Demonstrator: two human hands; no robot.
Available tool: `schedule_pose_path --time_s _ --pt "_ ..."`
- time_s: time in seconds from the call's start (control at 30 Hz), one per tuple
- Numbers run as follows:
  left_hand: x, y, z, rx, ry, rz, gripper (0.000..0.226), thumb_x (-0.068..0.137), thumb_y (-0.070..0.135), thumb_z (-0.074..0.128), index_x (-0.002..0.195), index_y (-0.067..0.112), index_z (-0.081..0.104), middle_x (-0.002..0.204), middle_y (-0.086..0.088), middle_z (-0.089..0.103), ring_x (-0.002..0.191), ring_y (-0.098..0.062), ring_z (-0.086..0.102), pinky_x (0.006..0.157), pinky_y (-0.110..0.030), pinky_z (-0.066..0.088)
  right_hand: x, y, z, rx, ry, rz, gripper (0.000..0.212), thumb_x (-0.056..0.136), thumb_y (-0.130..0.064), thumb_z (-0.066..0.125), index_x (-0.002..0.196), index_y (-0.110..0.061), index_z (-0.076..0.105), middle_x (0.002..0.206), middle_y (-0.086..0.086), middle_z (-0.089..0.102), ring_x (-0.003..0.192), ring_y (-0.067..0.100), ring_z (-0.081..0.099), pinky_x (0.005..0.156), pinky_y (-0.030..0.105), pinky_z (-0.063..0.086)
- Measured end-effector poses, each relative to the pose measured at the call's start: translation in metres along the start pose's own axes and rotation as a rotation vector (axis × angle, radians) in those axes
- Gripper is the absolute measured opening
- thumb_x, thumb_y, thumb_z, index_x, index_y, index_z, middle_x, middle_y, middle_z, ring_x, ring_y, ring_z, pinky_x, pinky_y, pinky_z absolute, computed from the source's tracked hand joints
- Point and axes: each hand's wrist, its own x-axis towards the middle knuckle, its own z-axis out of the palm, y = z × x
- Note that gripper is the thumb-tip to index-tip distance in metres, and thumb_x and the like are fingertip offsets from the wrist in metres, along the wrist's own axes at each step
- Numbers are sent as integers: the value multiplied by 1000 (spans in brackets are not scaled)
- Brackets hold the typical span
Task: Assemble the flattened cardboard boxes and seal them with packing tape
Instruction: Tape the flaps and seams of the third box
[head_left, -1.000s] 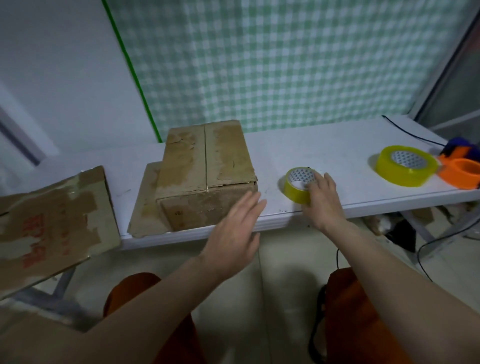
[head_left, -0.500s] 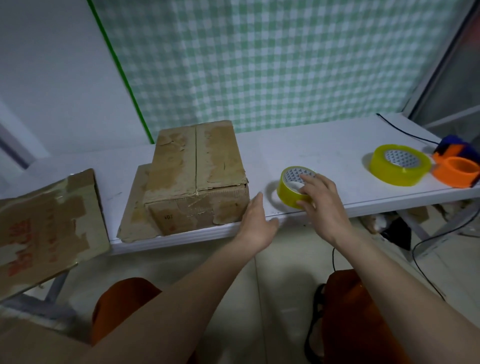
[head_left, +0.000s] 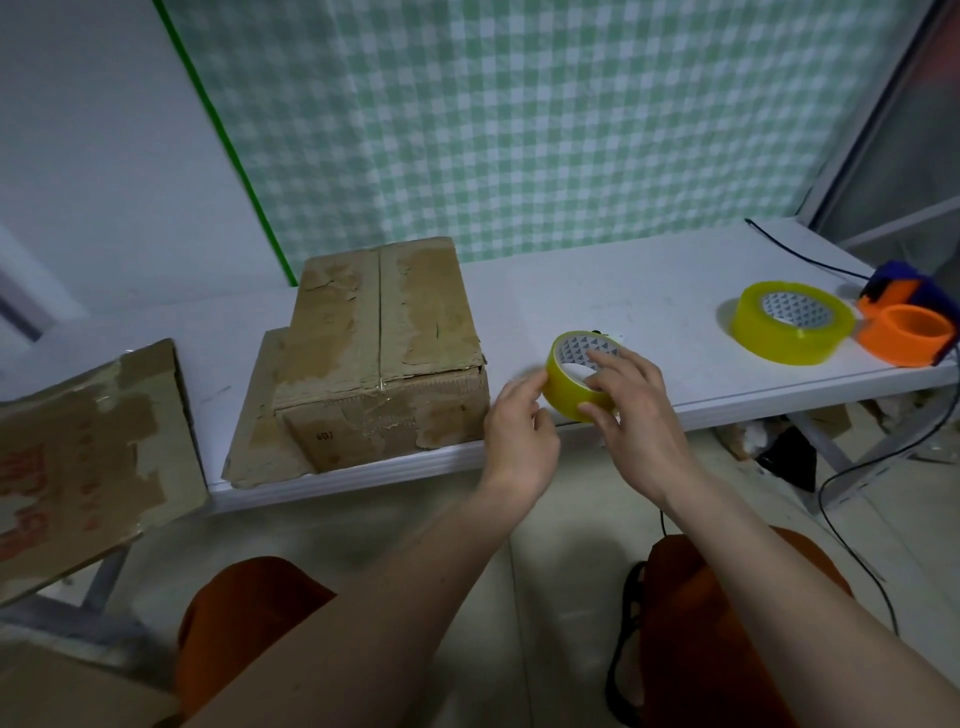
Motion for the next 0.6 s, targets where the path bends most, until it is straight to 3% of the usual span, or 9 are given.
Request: schedule_pose_path --time_s 0.13,0.23,0.33,0.4,0.47,0.53,0.6 --pt "2 2 -5 -32 55 -79 40 89 -10 50 125 6 59 124 -9 59 104 -12 59 87 -12 45 -2 -3 1 53 3 -10 15 86 -2 64 101 -3 64 136 10 53 135 29 32 106 27 24" --pt "7 6 -10 -82 97 -158 40 90 -4 55 128 5 56 124 -10 58 96 -10 58 77 -4 43 -1 -5 -2 240 4 62 15 86 -4 65 101 -6 64 135 2 52 134 21 35 106 22 24" --pt "8 16 -13 -411 52 -415 47 89 3 64 133 0 50 122 -9 60 107 -19 61 95 -27 49 -1 -6 -4 678 -26 194 16 86 -1 64 94 -15 65 136 -4 52 132 9 42 108 27 34" --pt "6 23 -17 -642 -27 -522 40 89 0 62 128 -7 52 122 -20 63 113 -32 62 100 -40 49 -4 -11 -4 875 -47 234 19 86 3 61 96 -13 66 134 -2 55 128 4 47 103 24 41" --pt "4 28 -23 -740 -95 -474 32 90 -5 59 121 -8 58 117 -24 65 109 -34 64 97 -42 51 -7 -17 -5 926 -45 247 15 87 2 60 95 -10 65 120 -2 64 113 3 57 93 21 45" --pt "3 34 -28 -699 -97 -401 27 87 -6 62 113 -1 64 109 -19 69 100 -28 68 92 -38 54 -8 -27 -10 962 -26 295 5 90 -14 60 89 -12 64 95 -2 68 91 8 61 85 25 45" --pt "-1 36 -31 -577 -95 -305 23 83 -6 67 101 10 68 95 -9 73 86 -15 70 83 -26 56 -2 -35 -15 1005 -12 395 26 90 -39 59 88 -14 66 90 4 68 88 14 62 86 33 47"
